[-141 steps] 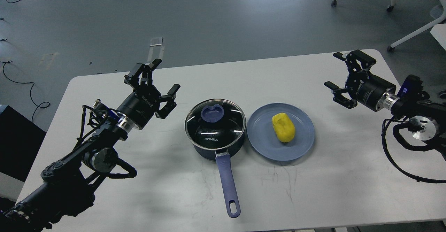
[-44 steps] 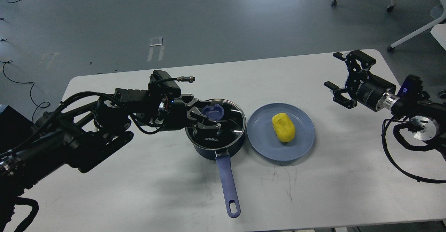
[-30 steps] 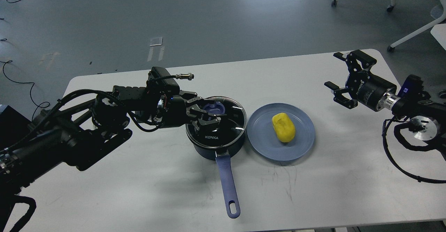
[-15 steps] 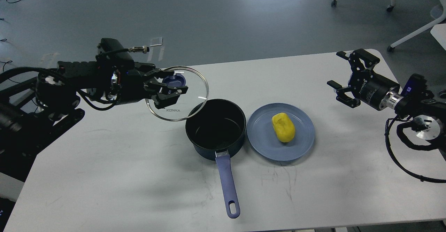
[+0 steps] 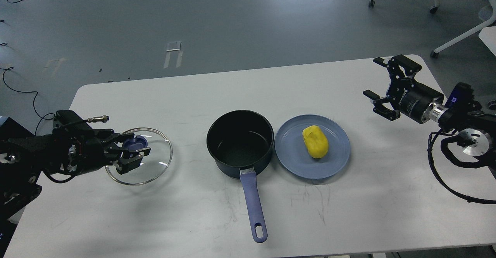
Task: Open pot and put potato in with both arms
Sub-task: 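Lower the lid onto the table beside the pan and release it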
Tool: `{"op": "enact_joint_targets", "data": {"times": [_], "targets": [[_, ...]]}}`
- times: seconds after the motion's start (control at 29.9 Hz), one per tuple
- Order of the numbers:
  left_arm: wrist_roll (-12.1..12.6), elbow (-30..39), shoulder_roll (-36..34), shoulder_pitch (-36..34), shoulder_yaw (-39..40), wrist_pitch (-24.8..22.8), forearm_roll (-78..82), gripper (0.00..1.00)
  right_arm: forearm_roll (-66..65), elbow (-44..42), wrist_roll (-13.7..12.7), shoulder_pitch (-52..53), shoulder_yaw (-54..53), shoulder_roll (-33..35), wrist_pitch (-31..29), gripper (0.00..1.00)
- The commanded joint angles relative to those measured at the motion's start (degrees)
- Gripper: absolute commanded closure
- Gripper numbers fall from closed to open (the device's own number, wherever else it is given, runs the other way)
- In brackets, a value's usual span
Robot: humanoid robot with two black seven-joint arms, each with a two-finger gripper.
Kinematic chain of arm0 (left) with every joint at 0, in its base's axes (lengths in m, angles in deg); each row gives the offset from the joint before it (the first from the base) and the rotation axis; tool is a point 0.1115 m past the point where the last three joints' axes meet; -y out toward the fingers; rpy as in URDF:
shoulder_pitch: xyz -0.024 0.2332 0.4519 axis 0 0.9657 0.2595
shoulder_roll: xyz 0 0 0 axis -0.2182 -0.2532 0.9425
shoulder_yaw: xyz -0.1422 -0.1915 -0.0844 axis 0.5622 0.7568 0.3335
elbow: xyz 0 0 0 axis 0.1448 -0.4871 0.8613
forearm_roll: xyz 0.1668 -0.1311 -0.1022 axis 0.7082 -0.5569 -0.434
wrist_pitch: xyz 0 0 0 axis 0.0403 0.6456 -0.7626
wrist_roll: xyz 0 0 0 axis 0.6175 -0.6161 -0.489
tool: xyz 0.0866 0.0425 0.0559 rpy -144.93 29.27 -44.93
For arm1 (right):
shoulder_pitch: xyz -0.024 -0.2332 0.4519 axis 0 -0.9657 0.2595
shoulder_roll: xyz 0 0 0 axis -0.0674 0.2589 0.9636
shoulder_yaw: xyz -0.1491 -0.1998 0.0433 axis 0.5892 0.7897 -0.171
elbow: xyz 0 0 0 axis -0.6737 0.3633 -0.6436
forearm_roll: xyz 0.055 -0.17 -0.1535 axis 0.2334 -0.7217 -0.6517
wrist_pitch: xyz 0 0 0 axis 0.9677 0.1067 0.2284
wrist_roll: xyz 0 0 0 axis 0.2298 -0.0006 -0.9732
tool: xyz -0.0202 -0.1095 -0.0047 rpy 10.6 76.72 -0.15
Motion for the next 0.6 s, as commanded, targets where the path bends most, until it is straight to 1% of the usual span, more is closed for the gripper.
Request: {"op": "enact_joint_targets", "data": {"times": [0.0, 0.13, 0.27, 0.37, 0.43, 0.57], "targets": [[0.0, -3.13, 0.95, 2.34, 0.36, 3.0, -0.26, 0.46, -0.05, -0.05, 0.01, 0.0, 0.1, 0.09, 0.0, 0.02], [0.0, -6.73, 3.5, 2.87, 0.19, 4.76, -2.01, 0.46, -0.05, 0.03, 0.01, 0.0, 0.09, 0.09, 0.0, 0.02], [0.0, -7.36, 3.94, 2.95, -0.17, 4.76, -2.37, 0.45, -0.05, 0.03, 0.01, -0.08, 0.01, 0.09, 0.0, 0.02], [0.0, -7.36, 3.94, 3.74, 0.18, 4.76, -2.54, 0.4, 0.04, 0.03, 0.01, -0.08, 0.1, 0.09, 0.0, 0.02], [0.0, -7.62, 4.9, 4.53, 0.27, 4.85, -2.72, 0.32, -0.05, 0.03, 0.01, -0.08, 0.1, 0.17, 0.0, 0.02], [0.0, -8.67, 5.52, 5.24, 0.27, 5.55, -4.12, 0.3, -0.05, 0.12, 0.01, -0.08, 0.1, 0.35, 0.0, 0.02]]}}
